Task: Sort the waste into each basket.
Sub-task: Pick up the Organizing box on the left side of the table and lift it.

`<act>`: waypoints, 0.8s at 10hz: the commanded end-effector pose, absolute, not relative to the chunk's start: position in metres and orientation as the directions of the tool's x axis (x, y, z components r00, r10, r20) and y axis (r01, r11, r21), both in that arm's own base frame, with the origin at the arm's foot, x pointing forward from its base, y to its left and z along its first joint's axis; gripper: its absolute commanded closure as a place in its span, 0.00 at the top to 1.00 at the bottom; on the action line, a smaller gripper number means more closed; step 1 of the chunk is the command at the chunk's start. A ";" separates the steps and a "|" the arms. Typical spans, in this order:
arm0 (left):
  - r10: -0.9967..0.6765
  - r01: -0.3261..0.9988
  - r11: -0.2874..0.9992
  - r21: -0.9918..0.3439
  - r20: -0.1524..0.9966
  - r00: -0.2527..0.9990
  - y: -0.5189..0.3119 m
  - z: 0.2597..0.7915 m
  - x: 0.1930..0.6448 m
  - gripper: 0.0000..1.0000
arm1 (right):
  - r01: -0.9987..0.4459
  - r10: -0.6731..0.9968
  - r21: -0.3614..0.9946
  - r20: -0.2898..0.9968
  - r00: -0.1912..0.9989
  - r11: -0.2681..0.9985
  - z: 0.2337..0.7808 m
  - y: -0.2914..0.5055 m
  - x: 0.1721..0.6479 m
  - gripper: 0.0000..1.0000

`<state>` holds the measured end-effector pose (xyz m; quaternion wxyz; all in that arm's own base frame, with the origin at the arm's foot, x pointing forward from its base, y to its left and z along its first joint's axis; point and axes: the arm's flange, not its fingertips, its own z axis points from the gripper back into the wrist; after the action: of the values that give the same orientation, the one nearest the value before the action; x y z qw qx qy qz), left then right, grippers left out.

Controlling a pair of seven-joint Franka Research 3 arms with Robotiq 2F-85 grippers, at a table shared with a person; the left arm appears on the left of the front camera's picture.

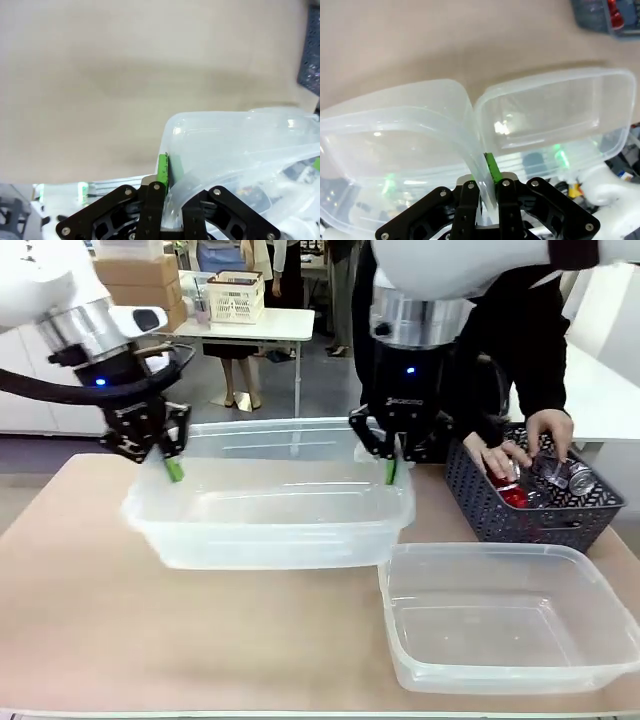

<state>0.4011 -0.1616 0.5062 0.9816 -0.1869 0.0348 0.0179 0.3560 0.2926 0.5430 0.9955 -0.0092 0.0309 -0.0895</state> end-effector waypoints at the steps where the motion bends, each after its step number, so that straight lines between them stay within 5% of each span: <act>1: 0.032 -0.057 0.896 -0.441 -0.063 0.997 -0.202 0.524 0.426 0.05 | 0.116 -0.118 -0.021 -0.106 0.987 0.993 0.522 0.249 0.346 0.04; 4: 0.026 -0.040 0.907 -0.420 -0.039 0.999 -0.223 0.522 0.452 0.05 | 0.169 -0.160 0.035 -0.186 0.969 0.985 0.502 0.209 0.355 0.04; 8: -0.067 0.032 0.929 -0.368 -0.085 0.994 -0.234 0.496 0.441 0.05 | 0.182 -0.175 0.040 -0.138 0.975 0.983 0.518 0.214 0.366 0.04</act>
<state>0.4432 -0.2407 0.4853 0.9822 -0.1753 0.0554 -0.0389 0.3668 0.2102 0.5179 0.9928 0.0320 0.0615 -0.0972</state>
